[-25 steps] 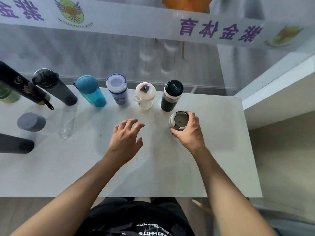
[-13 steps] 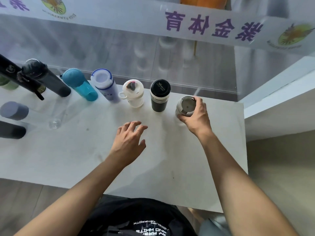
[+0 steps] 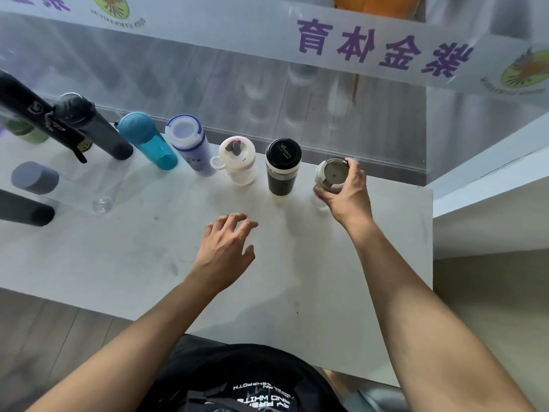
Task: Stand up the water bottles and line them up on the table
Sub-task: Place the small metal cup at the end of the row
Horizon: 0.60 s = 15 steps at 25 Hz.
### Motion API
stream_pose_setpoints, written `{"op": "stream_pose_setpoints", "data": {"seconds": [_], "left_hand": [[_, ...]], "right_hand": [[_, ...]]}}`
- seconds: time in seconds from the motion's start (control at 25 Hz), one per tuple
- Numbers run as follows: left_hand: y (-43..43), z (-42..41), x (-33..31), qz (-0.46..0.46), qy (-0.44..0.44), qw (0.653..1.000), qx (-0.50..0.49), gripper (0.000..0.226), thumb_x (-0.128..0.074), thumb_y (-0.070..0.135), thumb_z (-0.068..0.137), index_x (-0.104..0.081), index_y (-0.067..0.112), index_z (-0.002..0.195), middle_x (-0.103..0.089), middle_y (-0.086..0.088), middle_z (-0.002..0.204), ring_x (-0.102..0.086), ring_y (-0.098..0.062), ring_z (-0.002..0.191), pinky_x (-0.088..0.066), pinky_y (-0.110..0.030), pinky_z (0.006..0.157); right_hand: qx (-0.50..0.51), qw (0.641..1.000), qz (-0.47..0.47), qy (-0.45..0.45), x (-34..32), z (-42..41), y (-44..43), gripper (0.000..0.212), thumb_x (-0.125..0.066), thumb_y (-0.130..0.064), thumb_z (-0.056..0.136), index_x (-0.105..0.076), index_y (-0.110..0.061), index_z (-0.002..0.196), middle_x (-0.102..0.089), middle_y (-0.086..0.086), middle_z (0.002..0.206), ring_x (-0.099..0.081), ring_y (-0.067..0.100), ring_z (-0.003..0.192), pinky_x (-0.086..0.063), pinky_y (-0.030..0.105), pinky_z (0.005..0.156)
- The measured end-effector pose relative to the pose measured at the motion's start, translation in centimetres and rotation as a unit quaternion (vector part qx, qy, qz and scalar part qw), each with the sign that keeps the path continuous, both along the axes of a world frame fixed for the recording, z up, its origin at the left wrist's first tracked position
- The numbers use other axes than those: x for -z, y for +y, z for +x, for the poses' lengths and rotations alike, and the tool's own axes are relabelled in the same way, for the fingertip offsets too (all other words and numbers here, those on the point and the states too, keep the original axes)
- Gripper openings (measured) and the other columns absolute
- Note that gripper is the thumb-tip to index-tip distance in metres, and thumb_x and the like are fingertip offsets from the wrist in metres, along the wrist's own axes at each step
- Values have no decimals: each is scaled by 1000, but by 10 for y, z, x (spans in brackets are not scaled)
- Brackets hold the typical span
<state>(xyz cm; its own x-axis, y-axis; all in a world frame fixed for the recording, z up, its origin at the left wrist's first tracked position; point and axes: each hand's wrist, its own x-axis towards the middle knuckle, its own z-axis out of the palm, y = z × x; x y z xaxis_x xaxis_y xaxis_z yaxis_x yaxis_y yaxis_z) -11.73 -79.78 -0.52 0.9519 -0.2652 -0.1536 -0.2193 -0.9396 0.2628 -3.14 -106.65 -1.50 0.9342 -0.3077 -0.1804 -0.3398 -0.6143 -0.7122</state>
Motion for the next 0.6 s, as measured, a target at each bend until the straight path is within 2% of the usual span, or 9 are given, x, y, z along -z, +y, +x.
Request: {"op": "stream_pose_setpoints", "data": {"seconds": [0.04,0.08,0.16,0.24,0.32,0.44,0.6], "left_hand": [[1,0,-1,-2,-2,1000,-2,47,-67,29,84,-57,24,129,-54,-5,136,-49,-32,124,-38,-45,99],[1,-1,-1,-3,-4,1000,-3,47,-67,29,83,-58,24,129,-55,-5,135,-49,-32,124,-38,-45,99],[4,-2,-3,-5,-7,1000,-3,46,-67,29,83,-58,23,128,-55,-5,134,-50,-32,123,-39,-45,98],[11,-5,-5,-9,-15,1000,-7,45,-66,28,83,-59,23,127,-56,-4,134,-50,-32,122,-39,-44,97],[19,-8,-5,-14,-21,1000,-14,45,-65,28,83,-59,23,127,-56,-4,133,-51,-32,121,-39,-44,96],[35,-12,-5,-28,-33,999,-27,44,-66,27,82,-60,23,125,-57,-3,131,-53,-31,118,-40,-44,94],[60,-16,-10,-40,-50,997,-30,42,-66,28,81,-61,25,123,-58,-1,129,-54,-29,117,-41,-43,94]], "right_hand": [[-2,1000,-1,-4,2,0,0,92,-86,-31,77,-32,-21,150,-43,5,141,-56,10,110,-37,21,91],[-1,1000,-3,-4,5,-1,0,95,-86,-33,76,-30,-22,152,-42,6,143,-55,16,115,-39,23,93],[1,1000,-22,-3,9,-2,1,105,-86,-41,74,-24,-21,156,-40,7,147,-50,23,128,-42,31,104],[0,997,-79,-22,12,-7,3,109,-84,-49,74,-21,-19,158,-39,10,151,-43,28,137,-38,40,113],[10,989,-134,-66,10,-17,9,99,-78,-49,78,-26,-18,157,-39,10,152,-40,28,139,-34,41,114],[27,976,-159,-144,4,-43,30,70,-72,-35,85,-45,-15,146,-50,10,143,-48,31,130,-37,42,107],[-35,975,-151,-156,4,-74,82,51,-69,-26,86,-56,-14,135,-58,8,131,-57,30,116,-43,41,100]]}}
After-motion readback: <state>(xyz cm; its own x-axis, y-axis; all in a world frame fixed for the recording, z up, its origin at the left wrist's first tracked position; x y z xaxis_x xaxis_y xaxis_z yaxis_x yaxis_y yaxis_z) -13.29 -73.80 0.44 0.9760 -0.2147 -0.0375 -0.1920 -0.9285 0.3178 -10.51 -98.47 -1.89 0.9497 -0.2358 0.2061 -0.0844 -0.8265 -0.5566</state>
